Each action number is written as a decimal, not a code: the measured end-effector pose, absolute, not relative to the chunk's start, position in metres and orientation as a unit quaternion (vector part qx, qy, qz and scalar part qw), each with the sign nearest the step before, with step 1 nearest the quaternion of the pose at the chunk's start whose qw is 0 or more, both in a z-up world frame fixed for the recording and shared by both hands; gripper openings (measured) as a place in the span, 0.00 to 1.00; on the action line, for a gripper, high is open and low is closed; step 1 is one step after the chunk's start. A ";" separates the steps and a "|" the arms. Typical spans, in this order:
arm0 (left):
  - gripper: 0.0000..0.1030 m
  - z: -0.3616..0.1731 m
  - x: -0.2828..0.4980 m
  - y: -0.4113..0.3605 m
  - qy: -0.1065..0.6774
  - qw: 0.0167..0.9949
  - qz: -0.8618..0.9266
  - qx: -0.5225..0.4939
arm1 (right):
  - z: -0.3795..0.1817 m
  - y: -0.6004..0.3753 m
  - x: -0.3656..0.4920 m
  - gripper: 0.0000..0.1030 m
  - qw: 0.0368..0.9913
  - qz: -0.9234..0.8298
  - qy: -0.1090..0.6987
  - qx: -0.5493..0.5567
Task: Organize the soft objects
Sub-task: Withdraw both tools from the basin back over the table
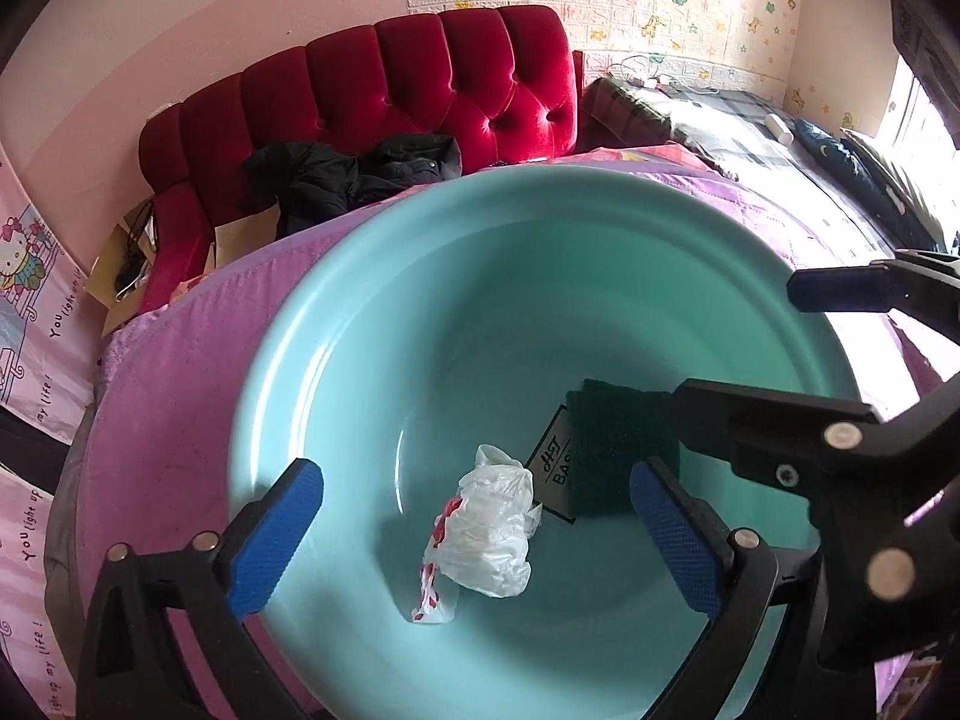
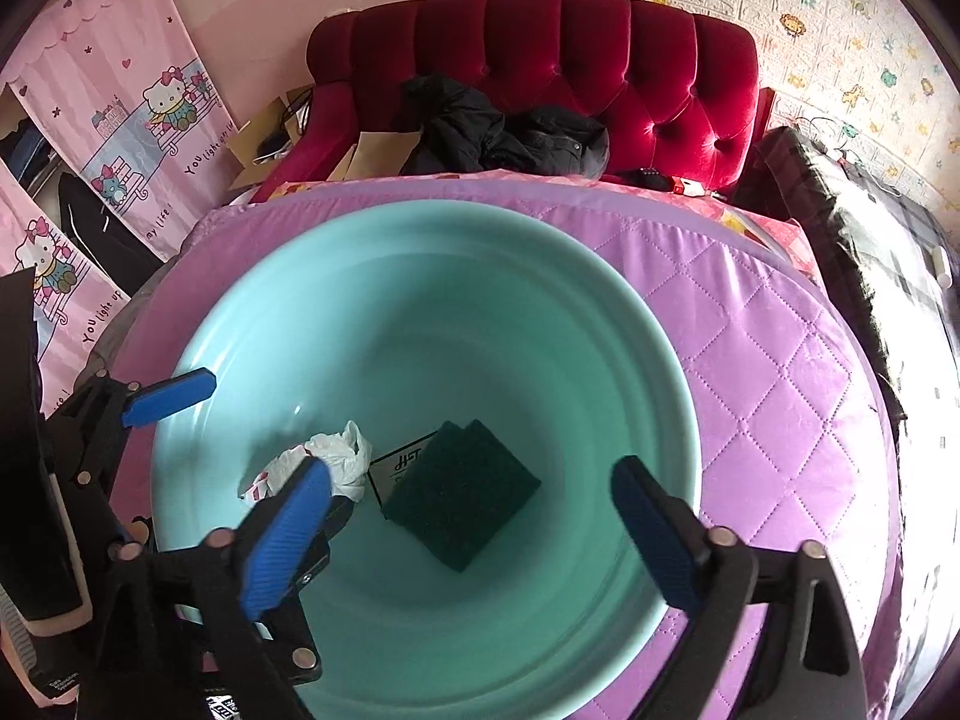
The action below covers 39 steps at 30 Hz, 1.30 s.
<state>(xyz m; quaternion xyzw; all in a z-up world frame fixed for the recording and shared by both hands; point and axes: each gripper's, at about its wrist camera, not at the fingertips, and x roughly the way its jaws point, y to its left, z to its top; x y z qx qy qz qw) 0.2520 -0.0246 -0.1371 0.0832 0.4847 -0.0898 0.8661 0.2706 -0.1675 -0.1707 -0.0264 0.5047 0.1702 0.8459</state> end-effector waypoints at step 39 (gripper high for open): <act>1.00 -0.073 0.090 -0.008 0.455 0.886 -0.053 0.066 | -0.114 -0.206 0.126 1.00 0.861 0.164 0.476 -0.073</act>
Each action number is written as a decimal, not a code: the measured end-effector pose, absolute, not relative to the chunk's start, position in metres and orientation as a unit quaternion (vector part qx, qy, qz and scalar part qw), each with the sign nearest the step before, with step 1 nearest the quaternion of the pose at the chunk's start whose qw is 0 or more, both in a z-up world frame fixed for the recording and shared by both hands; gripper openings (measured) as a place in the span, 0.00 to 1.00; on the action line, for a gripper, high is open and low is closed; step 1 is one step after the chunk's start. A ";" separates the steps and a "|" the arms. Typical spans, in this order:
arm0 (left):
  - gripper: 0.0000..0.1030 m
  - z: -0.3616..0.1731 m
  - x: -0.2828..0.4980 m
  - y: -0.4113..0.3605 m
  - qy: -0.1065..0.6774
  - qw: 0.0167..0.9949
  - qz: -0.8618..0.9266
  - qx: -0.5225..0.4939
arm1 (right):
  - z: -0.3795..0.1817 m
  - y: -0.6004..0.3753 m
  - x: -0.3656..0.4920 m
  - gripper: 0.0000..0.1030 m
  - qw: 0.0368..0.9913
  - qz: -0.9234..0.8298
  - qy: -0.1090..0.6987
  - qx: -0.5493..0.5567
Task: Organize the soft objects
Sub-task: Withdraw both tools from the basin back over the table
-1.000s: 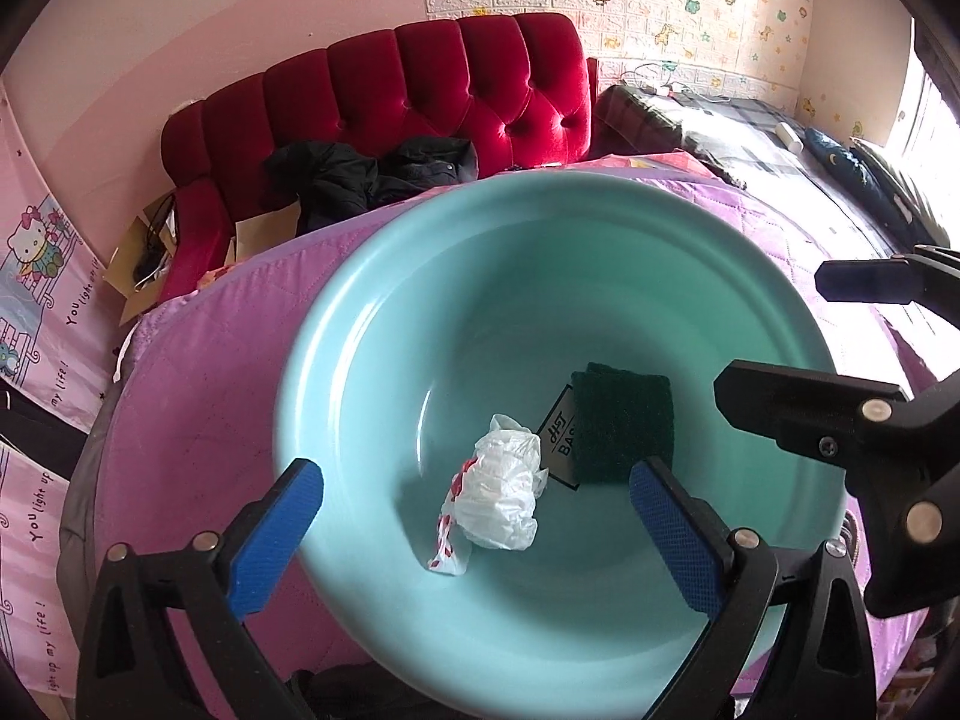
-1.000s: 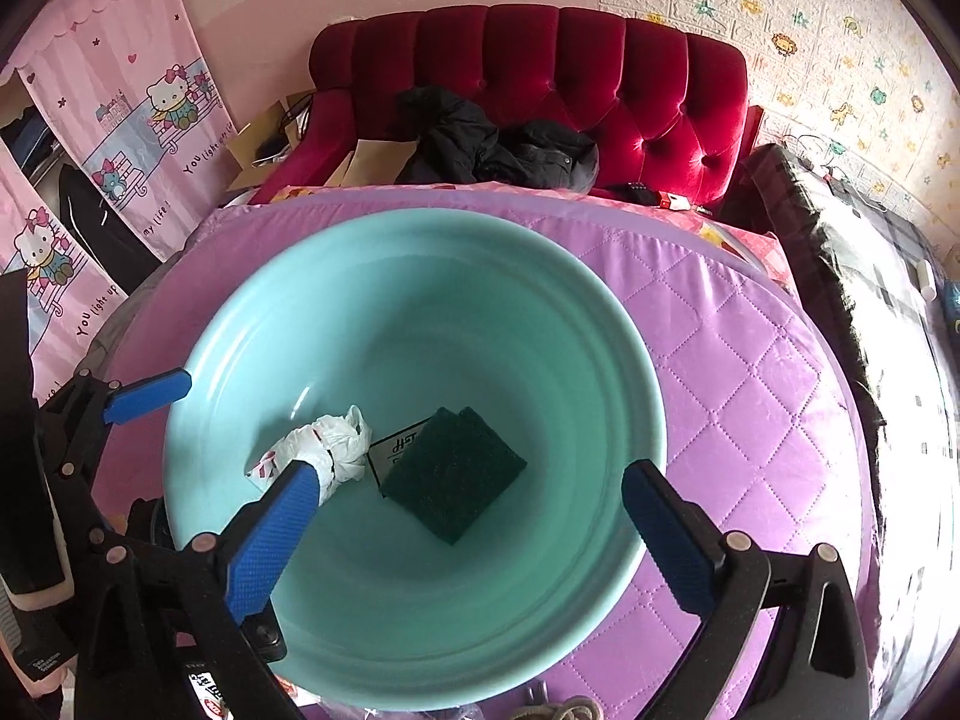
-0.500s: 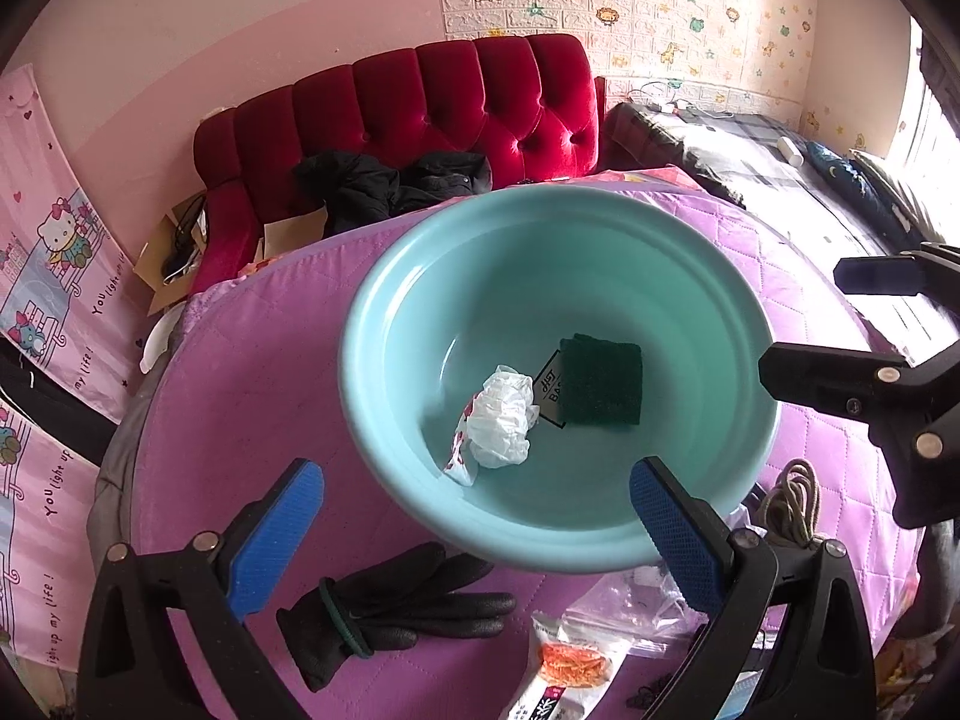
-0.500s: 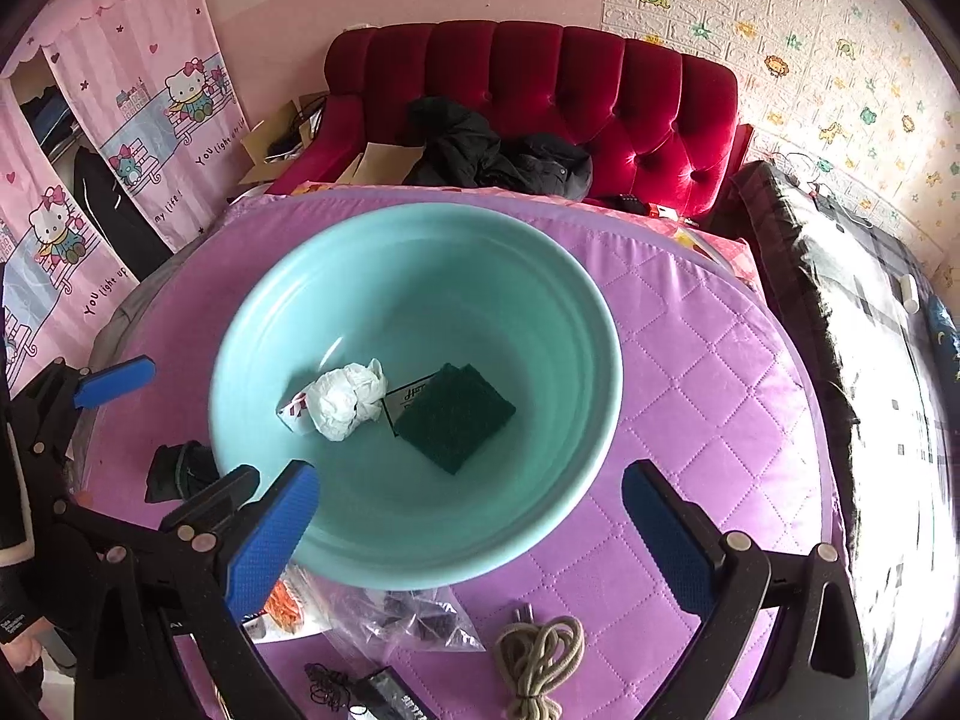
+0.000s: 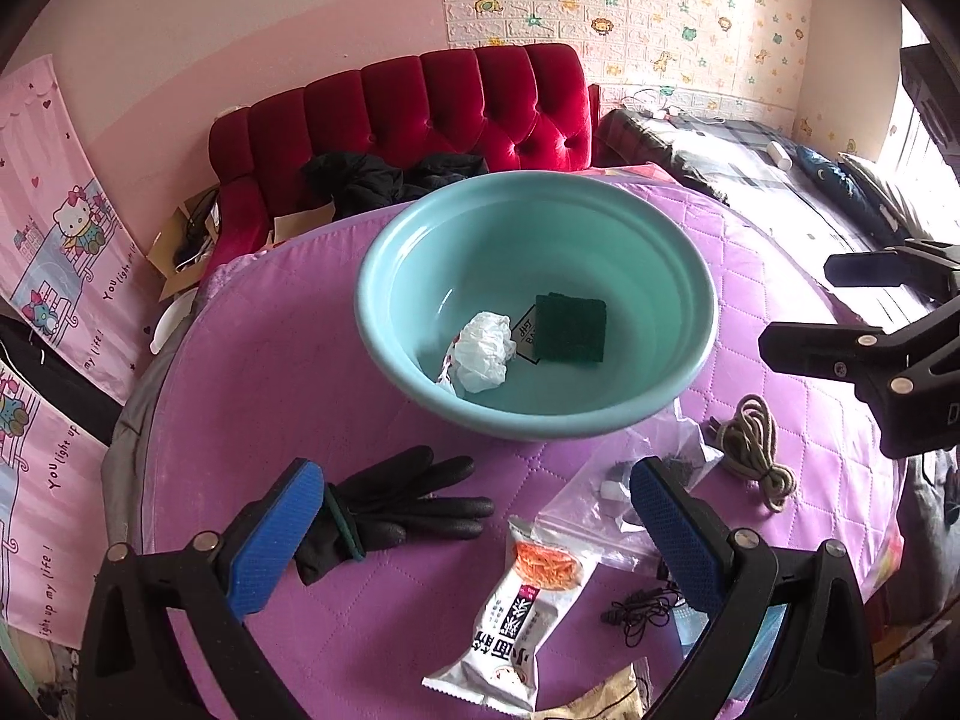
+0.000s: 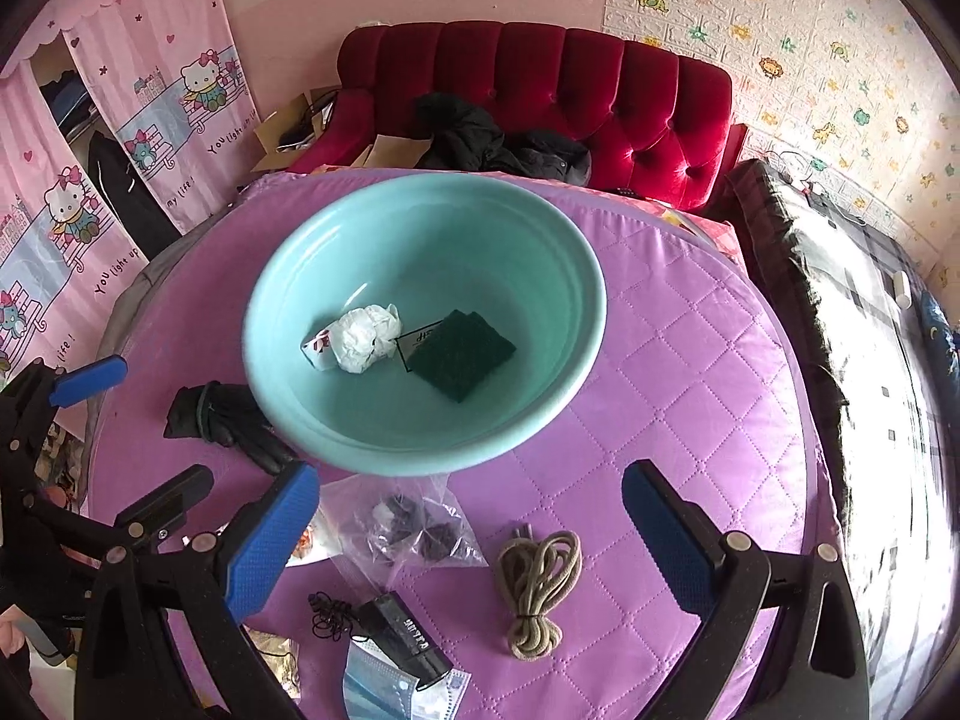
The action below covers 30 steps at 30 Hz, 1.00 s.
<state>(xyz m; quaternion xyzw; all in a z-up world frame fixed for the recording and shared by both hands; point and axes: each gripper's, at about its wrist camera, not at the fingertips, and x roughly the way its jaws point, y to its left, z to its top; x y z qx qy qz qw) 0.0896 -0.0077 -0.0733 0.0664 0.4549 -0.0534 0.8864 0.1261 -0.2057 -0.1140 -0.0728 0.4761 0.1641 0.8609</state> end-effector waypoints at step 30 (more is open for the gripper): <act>1.00 -0.104 -0.007 -0.006 0.489 0.870 -0.050 0.036 | -0.147 -0.233 0.031 1.00 0.862 0.172 0.472 -0.061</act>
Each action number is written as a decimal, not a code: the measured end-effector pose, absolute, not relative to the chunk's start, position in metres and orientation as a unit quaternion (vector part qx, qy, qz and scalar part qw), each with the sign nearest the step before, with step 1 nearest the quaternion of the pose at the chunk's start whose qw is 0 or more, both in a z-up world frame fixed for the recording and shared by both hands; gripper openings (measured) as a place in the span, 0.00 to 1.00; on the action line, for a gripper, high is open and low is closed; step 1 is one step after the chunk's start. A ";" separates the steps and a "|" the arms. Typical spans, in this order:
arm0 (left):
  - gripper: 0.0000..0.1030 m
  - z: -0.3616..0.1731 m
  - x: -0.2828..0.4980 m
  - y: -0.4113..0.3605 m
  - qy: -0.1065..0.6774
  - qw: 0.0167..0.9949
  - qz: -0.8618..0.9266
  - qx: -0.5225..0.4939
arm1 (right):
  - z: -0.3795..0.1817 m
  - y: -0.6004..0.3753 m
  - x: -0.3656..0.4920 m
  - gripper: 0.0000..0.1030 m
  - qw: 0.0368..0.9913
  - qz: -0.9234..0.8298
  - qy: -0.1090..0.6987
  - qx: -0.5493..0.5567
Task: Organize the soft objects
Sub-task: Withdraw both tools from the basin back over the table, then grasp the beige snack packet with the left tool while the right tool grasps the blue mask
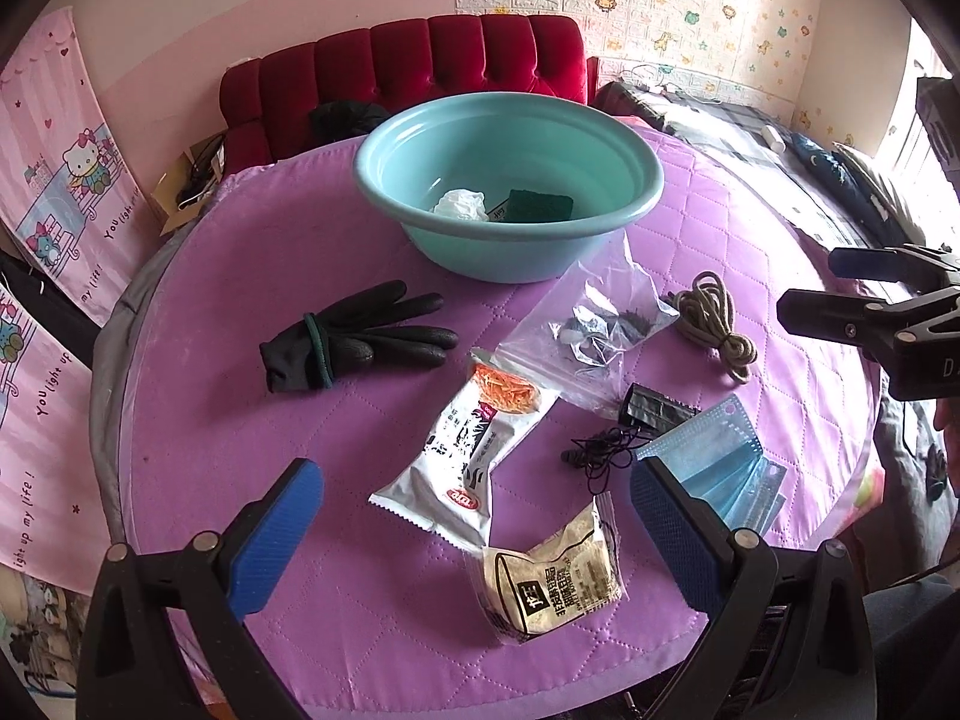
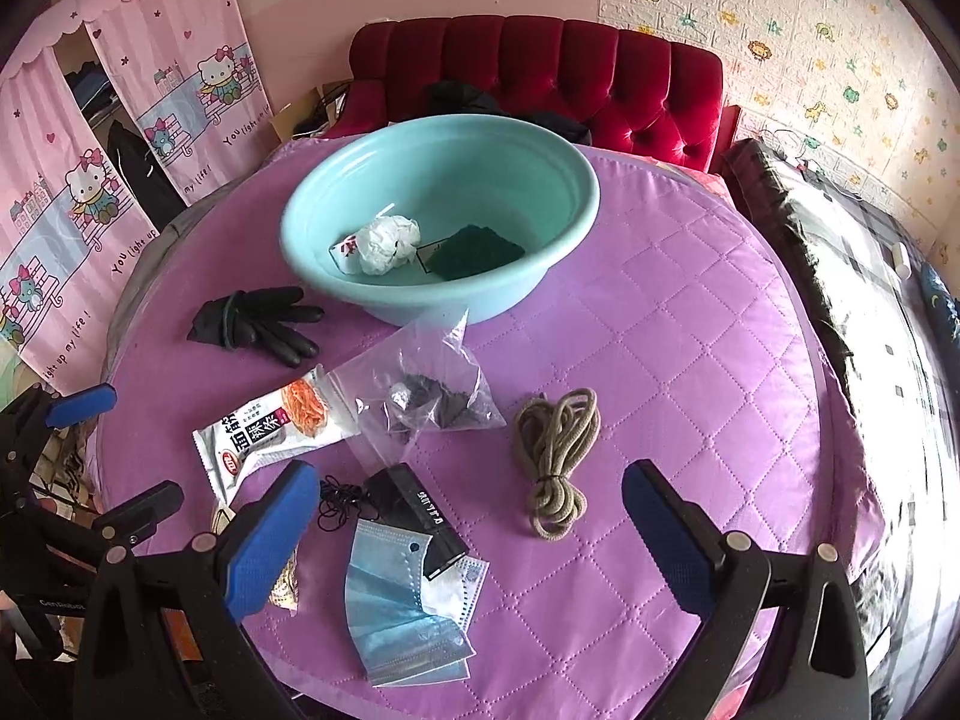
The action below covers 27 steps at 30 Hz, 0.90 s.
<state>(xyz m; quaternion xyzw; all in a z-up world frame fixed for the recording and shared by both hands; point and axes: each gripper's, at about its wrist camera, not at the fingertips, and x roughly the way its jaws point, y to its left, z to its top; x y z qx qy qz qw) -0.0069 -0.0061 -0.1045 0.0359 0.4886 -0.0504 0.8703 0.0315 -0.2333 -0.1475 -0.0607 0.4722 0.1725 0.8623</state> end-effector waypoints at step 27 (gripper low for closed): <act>1.00 -0.171 -0.019 -0.018 0.582 0.810 -0.068 0.006 | -0.201 -0.244 0.018 1.00 0.822 0.167 0.541 -0.063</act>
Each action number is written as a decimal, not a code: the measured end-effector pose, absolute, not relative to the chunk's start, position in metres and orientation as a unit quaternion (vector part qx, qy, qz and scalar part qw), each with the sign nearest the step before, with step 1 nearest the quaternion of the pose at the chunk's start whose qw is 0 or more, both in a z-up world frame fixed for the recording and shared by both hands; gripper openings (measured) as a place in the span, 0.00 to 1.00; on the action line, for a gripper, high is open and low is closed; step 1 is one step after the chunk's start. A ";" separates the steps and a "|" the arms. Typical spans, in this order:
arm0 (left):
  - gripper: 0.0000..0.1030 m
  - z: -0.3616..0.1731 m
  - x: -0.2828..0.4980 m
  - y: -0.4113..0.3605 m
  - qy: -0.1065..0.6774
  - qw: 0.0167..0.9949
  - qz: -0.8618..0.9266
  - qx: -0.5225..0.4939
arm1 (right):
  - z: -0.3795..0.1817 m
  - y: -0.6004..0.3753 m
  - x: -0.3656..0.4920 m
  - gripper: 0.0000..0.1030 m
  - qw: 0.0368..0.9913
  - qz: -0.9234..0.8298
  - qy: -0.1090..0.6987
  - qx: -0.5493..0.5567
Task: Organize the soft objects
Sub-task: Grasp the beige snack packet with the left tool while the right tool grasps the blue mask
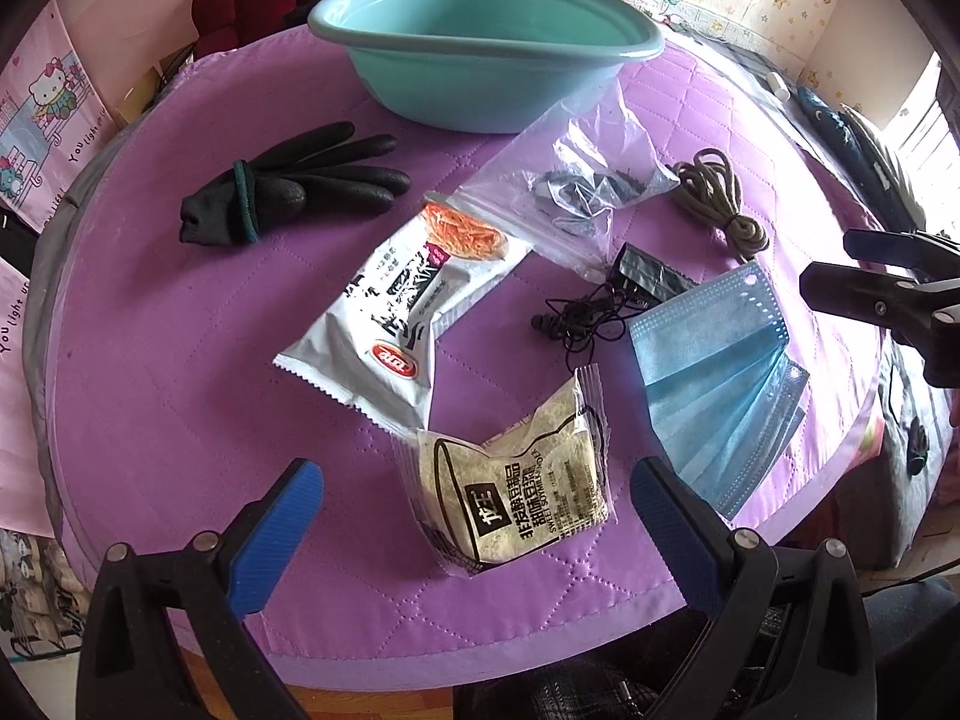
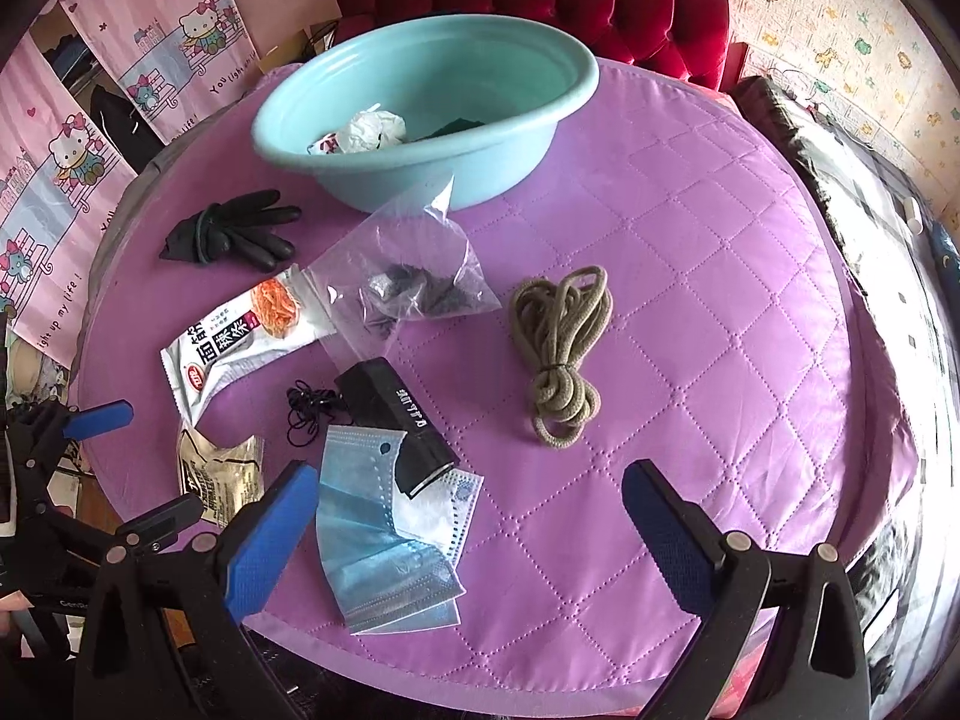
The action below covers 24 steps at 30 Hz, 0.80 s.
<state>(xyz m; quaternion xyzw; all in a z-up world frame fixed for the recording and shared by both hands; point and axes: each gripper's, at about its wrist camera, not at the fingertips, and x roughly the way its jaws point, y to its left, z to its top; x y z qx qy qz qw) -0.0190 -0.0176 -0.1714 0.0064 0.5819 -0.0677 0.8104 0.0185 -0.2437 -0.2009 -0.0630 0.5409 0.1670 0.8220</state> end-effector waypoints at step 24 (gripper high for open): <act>0.85 -0.221 -0.019 -0.029 0.606 0.792 -0.073 -0.024 | -0.243 -0.251 0.003 1.00 0.796 0.168 0.578 -0.059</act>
